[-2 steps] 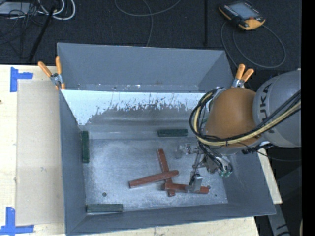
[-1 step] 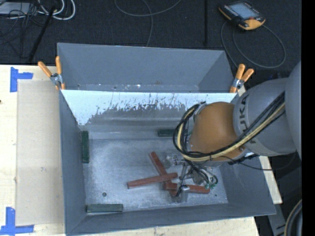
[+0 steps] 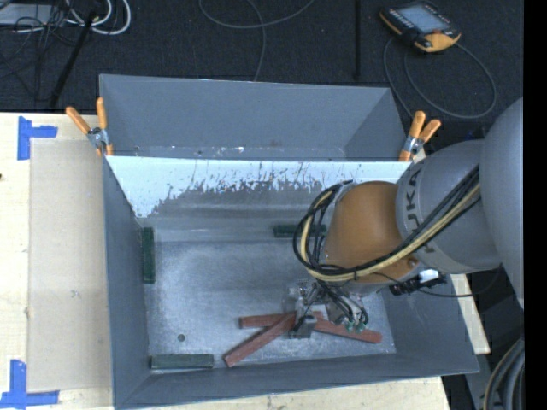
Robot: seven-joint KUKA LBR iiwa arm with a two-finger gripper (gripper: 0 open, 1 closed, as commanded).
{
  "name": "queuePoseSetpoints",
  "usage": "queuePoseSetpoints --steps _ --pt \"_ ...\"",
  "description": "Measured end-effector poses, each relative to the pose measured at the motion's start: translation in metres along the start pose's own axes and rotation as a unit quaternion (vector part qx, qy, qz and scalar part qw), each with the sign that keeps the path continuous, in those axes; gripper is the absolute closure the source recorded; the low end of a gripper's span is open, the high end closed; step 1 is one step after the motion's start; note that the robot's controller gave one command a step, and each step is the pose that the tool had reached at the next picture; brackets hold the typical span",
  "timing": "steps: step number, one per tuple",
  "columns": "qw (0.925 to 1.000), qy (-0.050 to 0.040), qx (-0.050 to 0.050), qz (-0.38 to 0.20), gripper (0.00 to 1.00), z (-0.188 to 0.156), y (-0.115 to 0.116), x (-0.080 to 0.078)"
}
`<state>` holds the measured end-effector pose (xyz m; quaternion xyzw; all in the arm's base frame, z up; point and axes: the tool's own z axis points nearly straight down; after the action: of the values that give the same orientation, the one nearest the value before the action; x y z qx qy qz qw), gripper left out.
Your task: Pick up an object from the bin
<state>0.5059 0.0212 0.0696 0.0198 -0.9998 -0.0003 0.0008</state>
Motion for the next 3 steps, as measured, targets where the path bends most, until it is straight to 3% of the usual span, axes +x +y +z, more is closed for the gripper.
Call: queuePoseSetpoints --steps 1,2,3 --pt "1.0 0.0 0.0 0.0 0.0 0.0 0.0 0.0" --pt "1.0 0.0 0.0 -0.001 1.0 0.0 0.0 0.0" --pt "1.0 0.0 0.0 -0.001 1.0 0.0 0.0 0.0"
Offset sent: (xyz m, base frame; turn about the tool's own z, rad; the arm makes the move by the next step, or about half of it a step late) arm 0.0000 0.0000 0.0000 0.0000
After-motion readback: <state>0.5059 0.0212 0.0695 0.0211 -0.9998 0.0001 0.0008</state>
